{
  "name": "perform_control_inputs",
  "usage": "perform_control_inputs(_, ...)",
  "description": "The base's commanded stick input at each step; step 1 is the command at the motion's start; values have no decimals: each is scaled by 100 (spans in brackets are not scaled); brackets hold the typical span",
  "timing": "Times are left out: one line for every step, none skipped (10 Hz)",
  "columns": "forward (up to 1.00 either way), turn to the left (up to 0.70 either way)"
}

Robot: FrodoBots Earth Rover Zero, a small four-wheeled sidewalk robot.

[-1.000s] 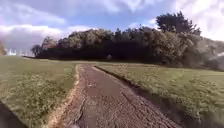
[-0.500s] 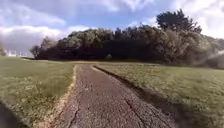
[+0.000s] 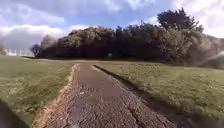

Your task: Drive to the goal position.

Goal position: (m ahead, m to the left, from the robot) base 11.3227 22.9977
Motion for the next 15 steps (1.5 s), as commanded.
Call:
perform_control_inputs(85,0)
perform_control_inputs(85,0)
perform_control_inputs(85,0)
perform_control_inputs(85,11)
perform_control_inputs(85,22)
perform_control_inputs(85,32)
perform_control_inputs(85,34)
perform_control_inputs(85,34)
perform_control_inputs(85,34)
perform_control_inputs(85,34)
perform_control_inputs(85,34)
perform_control_inputs(85,34)
perform_control_inputs(85,34)
perform_control_inputs(85,34)
perform_control_inputs(85,34)
